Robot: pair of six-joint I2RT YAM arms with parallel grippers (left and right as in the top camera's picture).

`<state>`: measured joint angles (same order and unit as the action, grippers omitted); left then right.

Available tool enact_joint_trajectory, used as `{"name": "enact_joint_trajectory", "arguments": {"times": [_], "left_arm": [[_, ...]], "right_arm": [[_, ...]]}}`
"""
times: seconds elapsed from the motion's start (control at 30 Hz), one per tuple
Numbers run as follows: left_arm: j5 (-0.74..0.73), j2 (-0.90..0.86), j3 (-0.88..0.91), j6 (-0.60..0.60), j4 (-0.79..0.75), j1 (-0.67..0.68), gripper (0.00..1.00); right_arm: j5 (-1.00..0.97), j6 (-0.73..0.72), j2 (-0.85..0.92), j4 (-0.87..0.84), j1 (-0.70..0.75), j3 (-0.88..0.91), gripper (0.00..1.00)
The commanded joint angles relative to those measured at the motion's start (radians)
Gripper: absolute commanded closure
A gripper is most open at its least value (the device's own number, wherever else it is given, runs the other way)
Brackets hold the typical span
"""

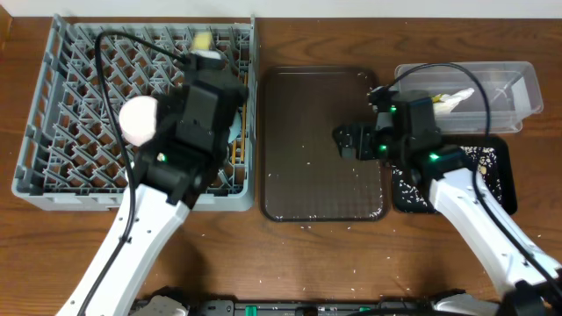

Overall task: Sort waste into correct bins and load items into the dishwasher
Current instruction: 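Stand the yellow plate upright in the dish rack with the left gripper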

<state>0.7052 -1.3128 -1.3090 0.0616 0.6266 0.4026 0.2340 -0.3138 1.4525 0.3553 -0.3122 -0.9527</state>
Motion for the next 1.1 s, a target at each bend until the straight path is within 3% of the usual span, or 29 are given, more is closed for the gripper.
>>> {"name": "enact_joint_trajectory", "arguments": {"times": [0.0, 0.17, 0.3, 0.73, 0.8, 0.87, 0.9, 1.07], "left_arm": [[0.125, -0.078, -0.004, 0.116, -0.086, -0.094, 0.93], [-0.076, -0.221, -0.004, 0.282, -0.321, -0.228, 0.92], [-0.161, -0.335, -0.004, 0.294, -0.436, -0.262, 0.92], [-0.174, -0.511, -0.004, 0.334, -0.524, -0.263, 0.89], [-0.174, -0.511, -0.004, 0.335, -0.525, -0.263, 0.76], [-0.170, -0.511, -0.004, 0.334, -0.523, -0.263, 0.70], [-0.171, -0.511, -0.004, 0.335, -0.524, -0.263, 0.61], [-0.168, -0.509, -0.004, 0.334, -0.523, -0.262, 0.52]], "right_arm": [[-0.049, -0.023, 0.060, 0.013, -0.028, -0.001, 0.01], [-0.050, -0.022, 0.066, 0.034, -0.027, -0.001, 0.01], [-0.042, -0.023, 0.066, 0.036, -0.028, -0.001, 0.01], [-0.043, -0.023, 0.066, 0.046, -0.029, -0.001, 0.01], [-0.043, -0.023, 0.066, 0.047, -0.029, -0.001, 0.01], [-0.043, -0.023, 0.066, 0.050, -0.029, -0.001, 0.01], [-0.043, -0.023, 0.066, 0.052, -0.029, -0.001, 0.01], [-0.043, -0.023, 0.066, 0.064, -0.029, -0.001, 0.01]]}}
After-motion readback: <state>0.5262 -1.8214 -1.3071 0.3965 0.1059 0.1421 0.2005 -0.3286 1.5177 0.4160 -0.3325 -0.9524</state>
